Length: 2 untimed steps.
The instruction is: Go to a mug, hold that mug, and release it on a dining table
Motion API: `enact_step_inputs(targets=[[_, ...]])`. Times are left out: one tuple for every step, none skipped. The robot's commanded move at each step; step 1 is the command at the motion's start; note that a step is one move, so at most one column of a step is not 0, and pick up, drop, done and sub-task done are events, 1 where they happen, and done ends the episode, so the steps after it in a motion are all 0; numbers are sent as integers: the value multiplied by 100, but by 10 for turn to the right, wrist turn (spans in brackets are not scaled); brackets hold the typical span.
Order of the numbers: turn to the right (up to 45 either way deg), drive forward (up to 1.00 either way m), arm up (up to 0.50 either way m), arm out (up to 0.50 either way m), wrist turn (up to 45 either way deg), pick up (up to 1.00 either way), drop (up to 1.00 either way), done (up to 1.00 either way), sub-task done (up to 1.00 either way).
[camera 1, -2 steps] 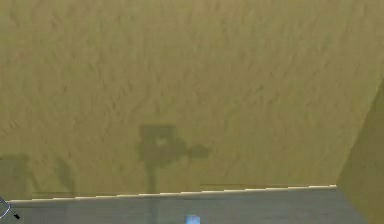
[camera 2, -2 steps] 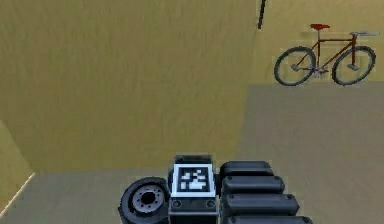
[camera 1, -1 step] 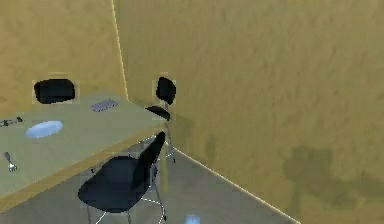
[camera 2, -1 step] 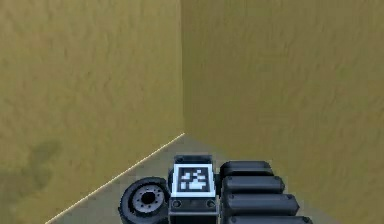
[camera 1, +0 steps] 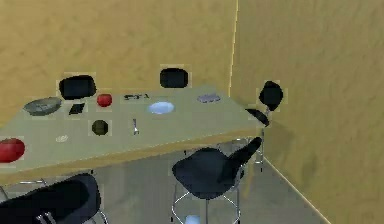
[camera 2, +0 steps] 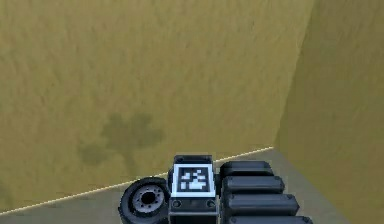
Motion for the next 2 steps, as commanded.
enact_step_inputs(targets=[[0, 55, 0, 0, 0, 0, 0, 0, 0], [450, 0, 0, 0, 0, 0, 0, 0, 0]])
